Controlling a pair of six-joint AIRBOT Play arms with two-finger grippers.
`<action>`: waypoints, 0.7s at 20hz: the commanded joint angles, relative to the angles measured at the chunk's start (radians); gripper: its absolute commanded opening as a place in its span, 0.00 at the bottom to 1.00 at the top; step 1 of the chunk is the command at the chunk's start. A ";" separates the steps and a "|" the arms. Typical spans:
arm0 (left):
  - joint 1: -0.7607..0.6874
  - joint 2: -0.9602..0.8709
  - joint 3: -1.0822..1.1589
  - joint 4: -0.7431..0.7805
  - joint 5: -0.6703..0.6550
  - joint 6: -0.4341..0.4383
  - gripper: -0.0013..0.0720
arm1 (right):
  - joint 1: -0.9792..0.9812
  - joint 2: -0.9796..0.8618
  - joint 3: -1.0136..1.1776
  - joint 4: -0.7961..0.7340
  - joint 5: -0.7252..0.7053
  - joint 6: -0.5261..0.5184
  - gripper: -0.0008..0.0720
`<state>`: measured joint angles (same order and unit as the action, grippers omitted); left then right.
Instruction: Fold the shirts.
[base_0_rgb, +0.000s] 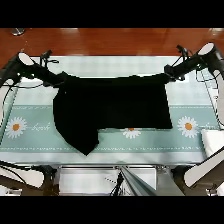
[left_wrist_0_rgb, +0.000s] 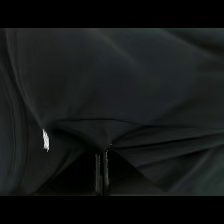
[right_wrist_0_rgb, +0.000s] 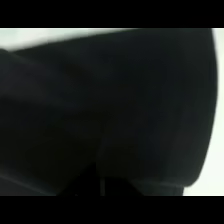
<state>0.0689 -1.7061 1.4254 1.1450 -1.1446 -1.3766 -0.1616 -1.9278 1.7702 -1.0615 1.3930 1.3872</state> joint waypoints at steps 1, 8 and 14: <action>-0.005 -0.034 -0.025 0.014 -0.056 -0.008 0.05 | 0.016 -0.001 -0.083 -0.002 -0.022 -0.016 0.05; 0.039 0.035 0.016 0.028 -0.211 -0.056 0.98 | -0.046 0.078 -0.080 0.064 0.067 0.003 0.86; 0.237 0.425 -0.412 0.022 -0.155 0.002 0.98 | -0.274 0.497 -0.519 0.023 -0.153 -0.027 0.86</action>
<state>0.2169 -1.4502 1.2198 1.1702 -1.3308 -1.4055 -0.3408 -1.6234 1.4876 -1.0477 1.3773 1.3800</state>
